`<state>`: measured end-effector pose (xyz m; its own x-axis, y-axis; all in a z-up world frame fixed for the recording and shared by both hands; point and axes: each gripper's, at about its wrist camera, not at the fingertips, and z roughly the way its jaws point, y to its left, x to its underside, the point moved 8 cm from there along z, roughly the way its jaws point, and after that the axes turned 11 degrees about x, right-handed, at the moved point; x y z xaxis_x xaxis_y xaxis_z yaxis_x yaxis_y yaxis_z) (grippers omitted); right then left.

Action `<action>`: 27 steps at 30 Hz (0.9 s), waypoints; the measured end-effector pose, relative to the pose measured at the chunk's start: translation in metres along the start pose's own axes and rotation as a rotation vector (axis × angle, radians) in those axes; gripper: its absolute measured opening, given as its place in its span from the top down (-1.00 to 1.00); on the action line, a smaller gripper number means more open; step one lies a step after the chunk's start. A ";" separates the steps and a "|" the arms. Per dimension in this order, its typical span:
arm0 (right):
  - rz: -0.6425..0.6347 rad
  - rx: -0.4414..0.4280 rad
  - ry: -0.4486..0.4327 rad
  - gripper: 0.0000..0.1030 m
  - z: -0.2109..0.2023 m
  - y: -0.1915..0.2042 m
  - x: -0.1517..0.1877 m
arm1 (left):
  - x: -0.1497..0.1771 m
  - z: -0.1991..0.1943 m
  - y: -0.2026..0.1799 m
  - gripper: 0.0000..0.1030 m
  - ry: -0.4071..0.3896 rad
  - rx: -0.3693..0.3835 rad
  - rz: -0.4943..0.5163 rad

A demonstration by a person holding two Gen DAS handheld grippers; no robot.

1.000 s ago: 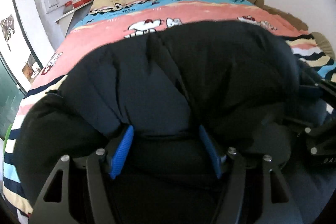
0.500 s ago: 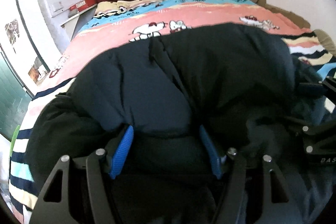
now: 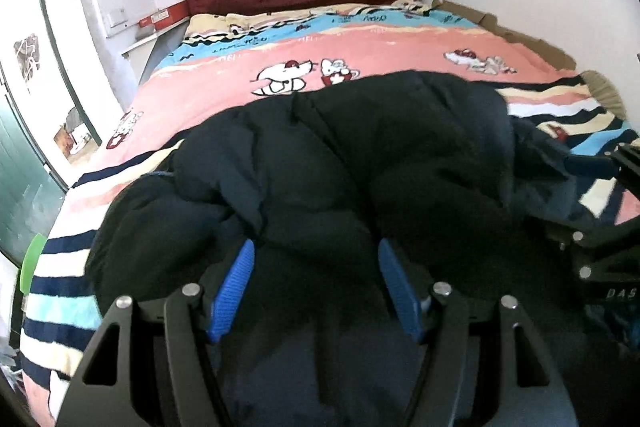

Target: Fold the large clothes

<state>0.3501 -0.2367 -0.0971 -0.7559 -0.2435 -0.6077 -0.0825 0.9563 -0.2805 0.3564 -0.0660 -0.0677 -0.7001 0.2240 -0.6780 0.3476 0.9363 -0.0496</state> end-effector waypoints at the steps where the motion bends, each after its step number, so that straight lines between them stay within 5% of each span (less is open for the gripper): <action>1: 0.005 0.011 -0.006 -0.68 -0.008 -0.001 0.002 | 0.004 -0.007 -0.001 -0.23 0.003 0.009 -0.002; 14: 0.028 0.087 -0.049 -0.93 -0.105 -0.009 0.049 | 0.062 -0.093 0.018 -0.26 -0.001 0.068 -0.059; 27: 0.060 0.094 0.008 -0.99 -0.135 -0.036 0.103 | 0.113 -0.150 0.057 -0.28 0.026 0.009 -0.101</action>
<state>0.1880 -0.2747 -0.0490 -0.7626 -0.1848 -0.6199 0.0237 0.9497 -0.3122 0.2037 0.0533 -0.0372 -0.7480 0.1355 -0.6497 0.2797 0.9521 -0.1235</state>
